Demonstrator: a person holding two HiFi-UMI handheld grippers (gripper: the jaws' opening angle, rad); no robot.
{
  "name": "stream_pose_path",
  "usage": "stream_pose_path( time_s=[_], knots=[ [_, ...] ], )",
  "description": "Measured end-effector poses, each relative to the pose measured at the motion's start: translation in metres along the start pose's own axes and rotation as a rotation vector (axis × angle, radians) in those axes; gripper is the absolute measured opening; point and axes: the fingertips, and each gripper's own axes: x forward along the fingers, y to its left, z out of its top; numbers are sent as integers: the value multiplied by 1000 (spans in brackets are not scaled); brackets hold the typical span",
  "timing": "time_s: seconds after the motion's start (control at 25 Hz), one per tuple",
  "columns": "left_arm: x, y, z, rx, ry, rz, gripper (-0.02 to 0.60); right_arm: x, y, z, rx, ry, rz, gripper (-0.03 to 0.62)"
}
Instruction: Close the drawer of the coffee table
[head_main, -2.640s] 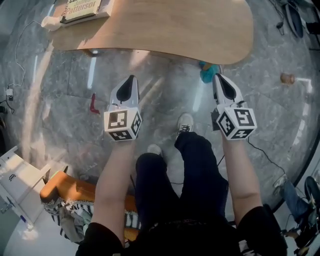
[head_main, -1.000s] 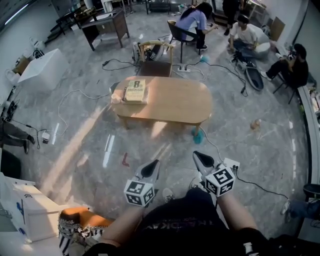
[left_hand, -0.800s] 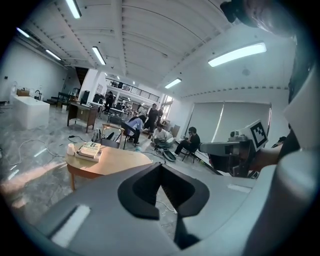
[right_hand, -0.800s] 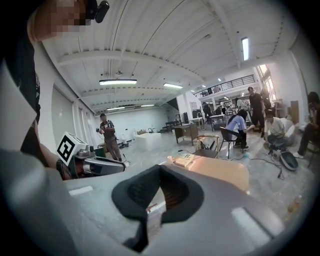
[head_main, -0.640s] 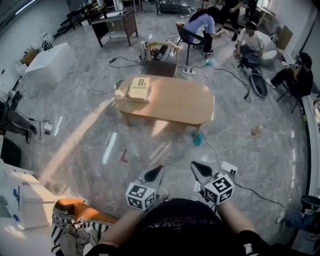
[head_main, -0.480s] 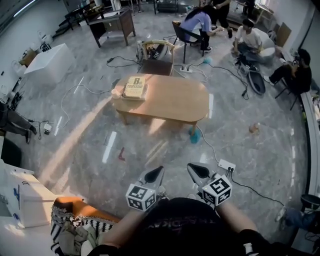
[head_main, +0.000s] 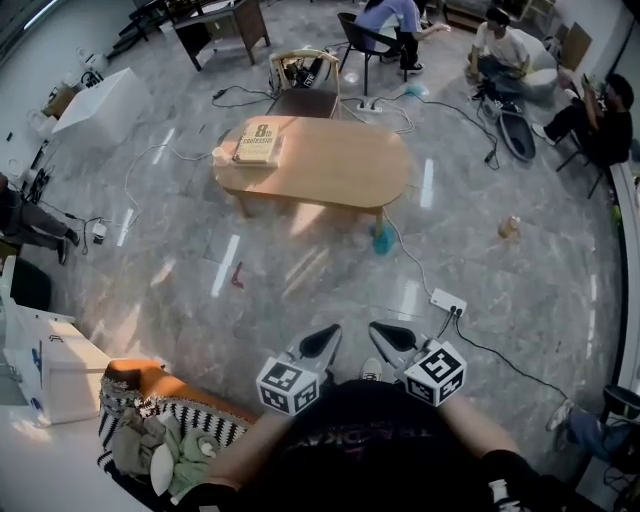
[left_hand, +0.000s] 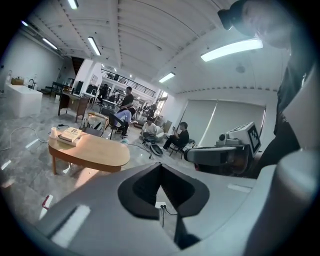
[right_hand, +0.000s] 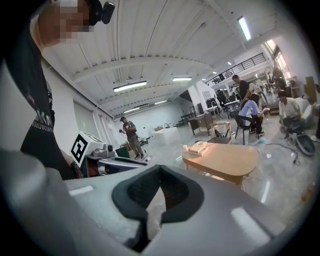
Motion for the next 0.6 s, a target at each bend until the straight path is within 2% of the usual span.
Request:
stream_pose_path(
  time_s=[0.24, 0.44, 0.6],
  knots=[
    [7, -43, -19, 10, 0, 1, 5, -33, 6, -24, 17, 20, 51, 2],
    [5, -53, -16, 17, -28, 32, 5, -48, 5, -21, -3, 0, 59, 2],
    [5, -61, -16, 22, -34, 27, 5, -55, 7, -22, -15, 0, 61, 2]
  ],
)
